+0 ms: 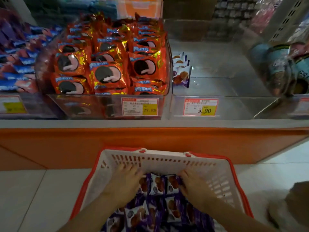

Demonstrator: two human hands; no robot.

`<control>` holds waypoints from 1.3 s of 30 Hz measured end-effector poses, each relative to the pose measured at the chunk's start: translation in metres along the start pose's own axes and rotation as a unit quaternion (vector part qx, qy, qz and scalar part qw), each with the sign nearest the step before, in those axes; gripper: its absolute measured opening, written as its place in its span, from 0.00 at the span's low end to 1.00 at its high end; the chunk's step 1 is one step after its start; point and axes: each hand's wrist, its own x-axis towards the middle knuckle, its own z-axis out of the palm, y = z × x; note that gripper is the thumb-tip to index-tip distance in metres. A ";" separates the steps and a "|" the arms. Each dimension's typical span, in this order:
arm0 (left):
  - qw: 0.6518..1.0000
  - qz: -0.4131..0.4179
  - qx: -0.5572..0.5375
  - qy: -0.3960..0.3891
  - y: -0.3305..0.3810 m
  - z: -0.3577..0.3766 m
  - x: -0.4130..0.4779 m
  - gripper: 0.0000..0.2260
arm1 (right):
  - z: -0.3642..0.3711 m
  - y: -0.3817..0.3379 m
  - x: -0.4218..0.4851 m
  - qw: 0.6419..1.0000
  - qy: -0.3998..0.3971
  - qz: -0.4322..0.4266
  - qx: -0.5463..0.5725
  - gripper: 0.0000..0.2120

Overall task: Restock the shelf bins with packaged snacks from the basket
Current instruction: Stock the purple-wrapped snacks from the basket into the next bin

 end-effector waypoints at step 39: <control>0.953 -0.105 -0.259 -0.117 0.018 0.021 -0.006 0.27 | 0.008 0.007 0.002 0.955 -0.031 0.178 0.236 0.25</control>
